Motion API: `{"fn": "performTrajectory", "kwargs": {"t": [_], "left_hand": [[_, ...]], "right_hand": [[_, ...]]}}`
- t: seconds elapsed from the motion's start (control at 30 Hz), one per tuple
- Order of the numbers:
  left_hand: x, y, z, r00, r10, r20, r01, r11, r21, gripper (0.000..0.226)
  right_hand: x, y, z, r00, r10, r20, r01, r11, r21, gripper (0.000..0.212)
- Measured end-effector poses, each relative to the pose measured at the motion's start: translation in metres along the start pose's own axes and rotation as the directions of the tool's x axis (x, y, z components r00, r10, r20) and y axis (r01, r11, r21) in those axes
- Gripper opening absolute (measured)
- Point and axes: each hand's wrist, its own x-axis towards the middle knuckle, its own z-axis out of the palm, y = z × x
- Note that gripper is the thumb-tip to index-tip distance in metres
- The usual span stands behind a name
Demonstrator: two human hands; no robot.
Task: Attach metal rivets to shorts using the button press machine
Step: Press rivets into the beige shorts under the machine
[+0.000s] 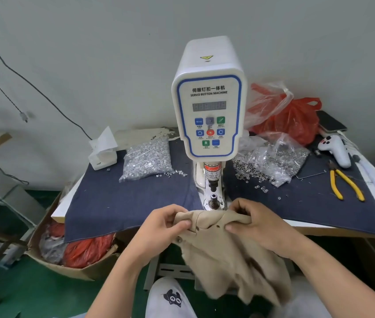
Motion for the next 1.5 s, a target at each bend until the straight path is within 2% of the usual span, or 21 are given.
{"fn": "performTrajectory", "kwargs": {"t": [0.13,0.2,0.27,0.33,0.4,0.5,0.57,0.6,0.67,0.77,0.8,0.83,0.9,0.97,1.0,1.03,1.1,1.17,1.23,1.37,1.5], "left_hand": [[0.001,-0.002,0.014,0.996,0.005,-0.085,-0.002,0.999,0.038,0.019],[0.003,-0.001,0.02,0.992,0.014,-0.128,0.003,0.991,0.13,0.031],[0.006,0.003,0.024,0.996,0.008,-0.09,0.011,0.978,0.206,0.032],[0.007,0.006,0.023,0.999,-0.023,-0.023,0.027,0.981,0.191,0.024],[0.005,0.009,0.021,0.997,0.002,0.075,-0.012,0.991,0.132,0.037],[0.002,0.01,0.017,0.996,0.066,0.061,-0.06,0.995,-0.083,0.037],[0.002,0.008,0.014,0.995,0.083,0.056,-0.074,0.986,-0.146,0.035],[0.004,0.007,0.013,0.994,0.083,0.072,-0.072,0.987,-0.141,0.033],[0.005,0.004,0.013,0.991,0.061,0.116,-0.051,0.995,-0.081,0.028],[0.01,-0.005,0.012,0.99,0.02,0.137,-0.023,1.0,0.017,0.022],[0.012,-0.006,0.012,0.992,0.015,0.127,-0.018,1.0,0.02,0.021],[0.014,-0.007,0.012,0.995,0.012,0.103,-0.013,1.0,0.006,0.021],[0.02,-0.005,0.011,1.0,-0.027,0.0,0.027,0.999,-0.045,0.022],[0.029,0.0,0.007,0.983,-0.084,-0.162,0.083,0.996,-0.014,0.026],[0.036,0.003,0.004,0.964,-0.106,-0.243,0.125,0.99,0.063,0.026],[0.042,0.005,0.001,0.945,-0.114,-0.306,0.177,0.967,0.185,0.032],[0.053,0.008,-0.004,0.903,-0.088,-0.421,0.307,0.817,0.488,0.051],[0.065,0.006,-0.01,0.868,-0.005,-0.497,0.364,0.687,0.629,0.044],[0.079,0.002,-0.018,0.844,0.029,-0.535,0.387,0.658,0.646,0.028],[0.111,-0.009,-0.029,0.826,-0.049,-0.562,0.436,0.688,0.58,0.025],[0.137,-0.023,-0.027,0.813,-0.091,-0.575,0.466,0.693,0.55,0.023]], "right_hand": [[0.0,0.0,-0.003,0.999,0.029,0.019,-0.03,0.997,0.074,0.019],[-0.001,0.001,-0.007,1.0,0.023,0.005,-0.023,0.997,0.067,0.015],[0.0,0.004,-0.009,1.0,-0.007,-0.03,0.007,1.0,0.02,0.019],[0.002,0.006,-0.008,0.996,-0.017,-0.091,0.015,1.0,-0.024,0.032],[0.003,0.011,-0.011,0.992,-0.001,-0.128,-0.002,1.0,-0.027,0.033],[0.001,0.013,-0.017,0.992,0.124,0.028,-0.119,0.984,-0.134,0.03],[0.0,0.018,-0.017,0.964,0.225,0.142,-0.194,0.96,-0.203,0.052],[0.0,0.02,-0.017,0.961,0.227,0.159,-0.188,0.955,-0.228,0.059],[0.001,0.021,-0.015,0.979,0.143,0.144,-0.104,0.963,-0.25,0.05],[0.006,0.02,-0.013,0.997,0.071,0.04,-0.066,0.991,-0.113,0.017],[0.009,0.02,-0.013,0.998,0.056,-0.002,-0.056,0.993,-0.102,0.013],[0.014,0.022,-0.013,0.997,0.045,-0.066,-0.052,0.992,-0.115,0.012],[0.028,0.031,-0.021,0.956,0.034,-0.291,-0.1,0.971,-0.216,0.009],[0.045,0.041,-0.039,0.859,0.027,-0.512,-0.26,0.884,-0.39,0.007],[0.053,0.047,-0.049,0.828,0.021,-0.561,-0.341,0.812,-0.474,0.009],[0.061,0.053,-0.056,0.822,0.022,-0.568,-0.398,0.736,-0.548,0.014],[0.073,0.062,-0.062,0.843,0.039,-0.537,-0.449,0.603,-0.659,0.026],[0.08,0.069,-0.058,0.859,0.043,-0.511,-0.456,0.52,-0.722,0.035],[0.083,0.075,-0.054,0.85,0.0,-0.526,-0.45,0.517,-0.728,0.036],[0.083,0.084,-0.05,0.804,-0.108,-0.584,-0.426,0.58,-0.694,0.023],[0.082,0.084,-0.047,0.797,-0.104,-0.596,-0.439,0.579,-0.687,0.016]]}}
